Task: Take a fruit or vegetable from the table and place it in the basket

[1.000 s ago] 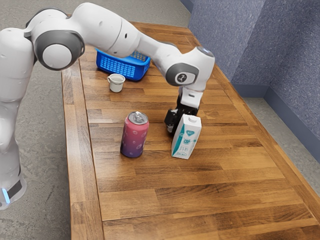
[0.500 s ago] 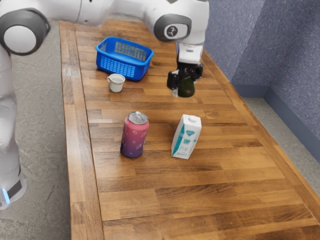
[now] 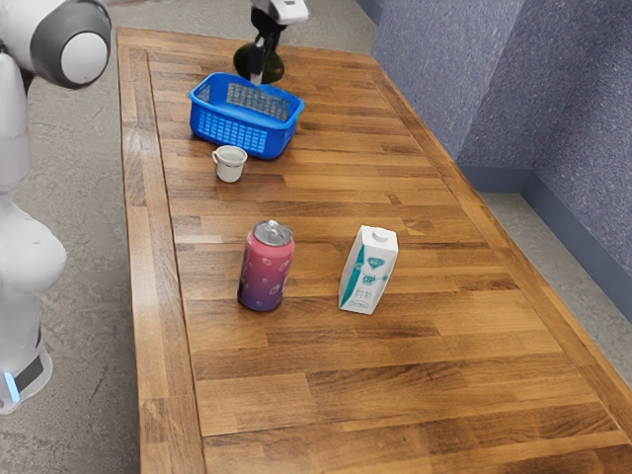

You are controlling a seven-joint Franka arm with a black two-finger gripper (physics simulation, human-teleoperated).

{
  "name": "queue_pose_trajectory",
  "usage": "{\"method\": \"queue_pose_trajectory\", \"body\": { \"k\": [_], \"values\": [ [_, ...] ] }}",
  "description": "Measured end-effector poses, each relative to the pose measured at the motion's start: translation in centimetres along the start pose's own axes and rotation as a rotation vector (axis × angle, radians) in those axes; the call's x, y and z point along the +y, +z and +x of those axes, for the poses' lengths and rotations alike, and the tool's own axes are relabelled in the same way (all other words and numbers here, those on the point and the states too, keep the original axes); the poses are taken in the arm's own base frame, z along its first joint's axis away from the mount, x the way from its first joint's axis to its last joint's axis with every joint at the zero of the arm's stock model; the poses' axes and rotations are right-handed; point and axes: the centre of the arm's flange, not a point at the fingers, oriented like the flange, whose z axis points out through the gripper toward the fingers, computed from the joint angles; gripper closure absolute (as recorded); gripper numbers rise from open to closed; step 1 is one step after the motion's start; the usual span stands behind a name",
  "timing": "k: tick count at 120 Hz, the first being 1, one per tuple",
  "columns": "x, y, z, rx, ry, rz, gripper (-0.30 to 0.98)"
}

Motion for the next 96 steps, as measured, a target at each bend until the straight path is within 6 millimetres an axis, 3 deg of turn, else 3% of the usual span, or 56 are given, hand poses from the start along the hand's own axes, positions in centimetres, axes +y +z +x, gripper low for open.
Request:
{"method": "queue_pose_trajectory", "body": {
  "k": [6,10,14,24,30,68,84,96],
  "values": [
    [-2.3,0.8,-3.1,-0.009,-0.066,-0.008,0.25],
    [-3.1,1.0,-3.9,-0.011,-0.083,-0.008,0.25],
    [-3.2,0.9,-3.3,-0.009,-0.075,-0.004,0.24],
    [-2.1,0.4,1.1,0.005,-0.003,0.004,0.25],
    [-1.9,0.8,2.5,0.006,0.017,0.000,0.24],
    [-8.5,6.2,-0.7,0.003,-0.068,-0.032,0.25],
    [-9.5,7.8,-0.8,0.007,-0.069,-0.041,0.25],
    [-9.6,8.4,-0.7,0.006,-0.062,-0.052,0.13]
  ]
}}
